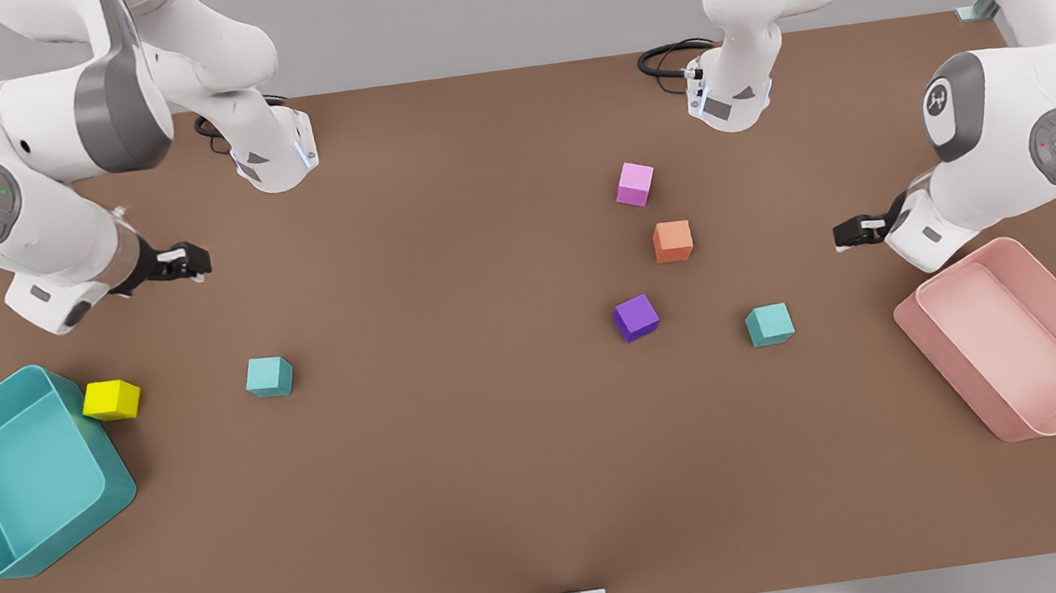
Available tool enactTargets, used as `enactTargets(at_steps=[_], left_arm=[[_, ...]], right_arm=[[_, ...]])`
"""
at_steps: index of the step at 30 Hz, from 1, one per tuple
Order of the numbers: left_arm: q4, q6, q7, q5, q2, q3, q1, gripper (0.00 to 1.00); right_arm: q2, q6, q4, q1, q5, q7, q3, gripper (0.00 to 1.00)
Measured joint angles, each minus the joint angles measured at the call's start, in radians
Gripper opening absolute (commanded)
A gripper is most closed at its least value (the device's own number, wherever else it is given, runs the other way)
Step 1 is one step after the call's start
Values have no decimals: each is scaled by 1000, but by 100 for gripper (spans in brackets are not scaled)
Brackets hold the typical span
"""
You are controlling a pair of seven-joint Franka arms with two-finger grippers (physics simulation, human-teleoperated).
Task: Stack the two blue cubes on top of each other
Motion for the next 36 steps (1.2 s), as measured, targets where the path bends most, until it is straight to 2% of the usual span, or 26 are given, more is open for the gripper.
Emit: enactTargets(at_steps=[2,5,8,16,21,27,36], left_arm=[[0,1,0,0,0,0,2,100],[0,2,0,0,0,0,3,100],[0,3,0,0,0,0,3,100],[0,4,0,0,0,1,4,100],[0,4,-1,0,0,0,3,100],[0,4,-1,2,2,1,4,100],[9,5,-1,3,1,1,3,100]], right_arm=[[28,1,27,1,-1,-2,2,100],[165,26,57,16,-21,-2,5,100],[225,142,-67,23,-39,2,3,100],[227,516,-392,-101,-9,11,0,100],[157,766,-635,-133,46,19,0,100],[182,923,-664,-138,75,36,-3,100],[219,987,-702,-145,74,58,-8,100]])
